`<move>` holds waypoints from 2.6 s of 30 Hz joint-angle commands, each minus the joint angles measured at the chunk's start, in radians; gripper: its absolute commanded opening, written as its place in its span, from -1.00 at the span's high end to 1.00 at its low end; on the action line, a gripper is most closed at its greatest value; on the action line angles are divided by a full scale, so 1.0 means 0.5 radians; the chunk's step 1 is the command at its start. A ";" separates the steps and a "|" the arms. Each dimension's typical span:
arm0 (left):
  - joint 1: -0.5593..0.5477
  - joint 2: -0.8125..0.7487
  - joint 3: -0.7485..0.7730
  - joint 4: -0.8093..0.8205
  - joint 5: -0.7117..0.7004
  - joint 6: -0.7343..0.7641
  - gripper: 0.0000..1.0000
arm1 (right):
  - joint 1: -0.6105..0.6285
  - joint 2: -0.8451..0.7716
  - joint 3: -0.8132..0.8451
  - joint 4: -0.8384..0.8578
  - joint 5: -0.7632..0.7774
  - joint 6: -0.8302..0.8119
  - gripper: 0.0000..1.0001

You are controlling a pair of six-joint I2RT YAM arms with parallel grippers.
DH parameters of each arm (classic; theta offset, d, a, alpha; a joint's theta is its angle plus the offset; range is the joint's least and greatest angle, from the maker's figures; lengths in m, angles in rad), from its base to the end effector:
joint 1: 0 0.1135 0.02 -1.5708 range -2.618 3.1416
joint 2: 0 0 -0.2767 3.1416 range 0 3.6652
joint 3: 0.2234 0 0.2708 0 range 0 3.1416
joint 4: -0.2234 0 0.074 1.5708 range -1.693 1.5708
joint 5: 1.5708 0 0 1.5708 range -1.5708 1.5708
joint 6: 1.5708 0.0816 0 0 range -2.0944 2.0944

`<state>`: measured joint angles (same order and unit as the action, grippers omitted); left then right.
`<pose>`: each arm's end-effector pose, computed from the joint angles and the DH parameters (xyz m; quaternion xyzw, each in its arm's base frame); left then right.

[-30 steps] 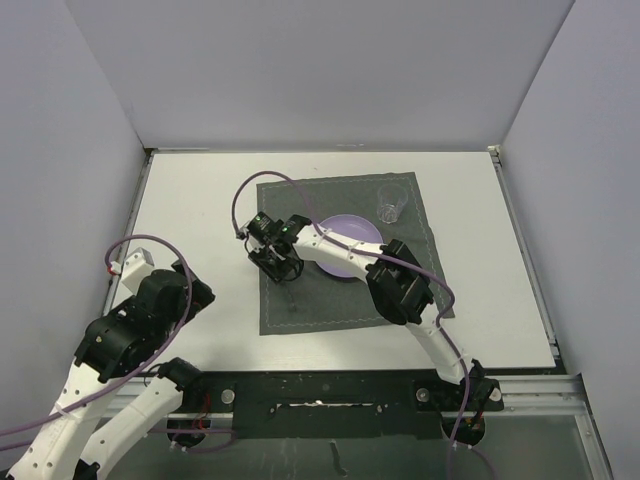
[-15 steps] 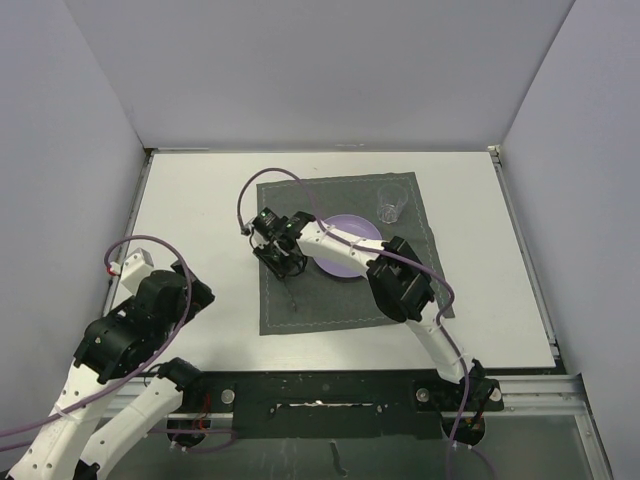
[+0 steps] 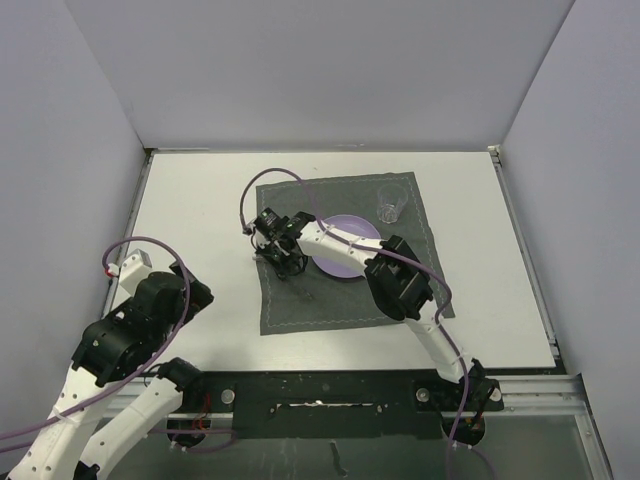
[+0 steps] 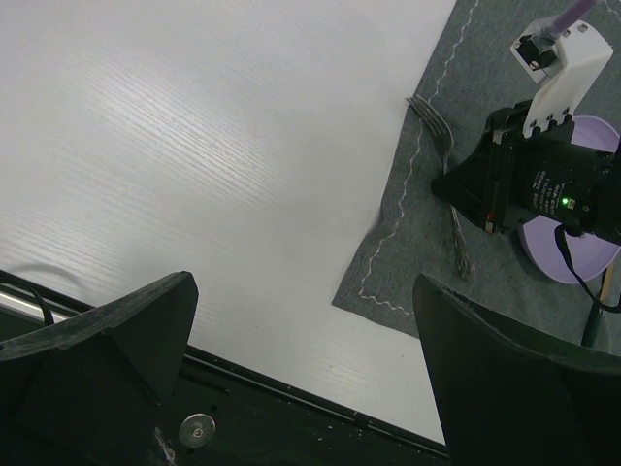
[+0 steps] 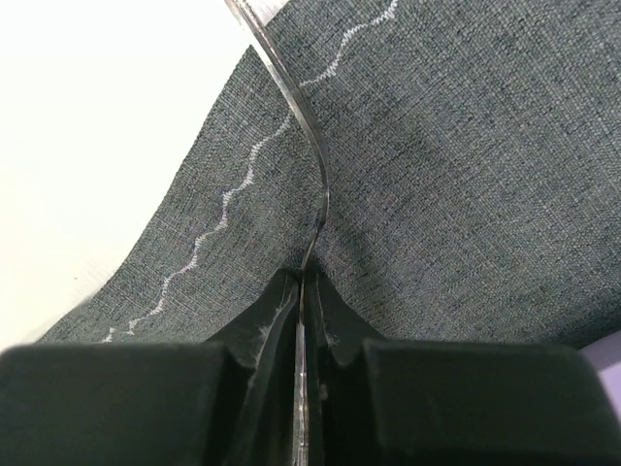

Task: Set the dinner table for one person
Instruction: Adjust the fork on the napkin.

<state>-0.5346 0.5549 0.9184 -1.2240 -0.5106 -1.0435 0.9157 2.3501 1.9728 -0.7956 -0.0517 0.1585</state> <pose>0.1106 -0.0192 0.2992 -0.3133 0.8559 -0.0720 0.4051 0.3271 0.4326 0.1255 -0.3669 0.9087 0.1229 0.1568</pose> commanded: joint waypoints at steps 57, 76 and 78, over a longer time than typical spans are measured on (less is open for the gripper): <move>0.002 -0.139 -0.033 -0.012 0.036 -0.041 -0.86 | -0.101 -0.180 -0.053 0.015 -0.269 0.195 0.48; 0.003 -0.140 -0.024 -0.013 0.024 -0.030 -0.86 | -0.144 -0.024 0.050 -0.028 -0.268 0.158 0.57; 0.002 -0.137 -0.024 -0.013 0.027 -0.025 -0.86 | -0.147 -0.026 0.058 -0.036 -0.255 0.158 0.61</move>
<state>-0.5346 0.4908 0.8944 -1.2560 -0.4911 -1.0538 0.8501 2.3375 1.9514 -0.8104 -0.1947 0.2462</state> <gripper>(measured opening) 0.933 0.213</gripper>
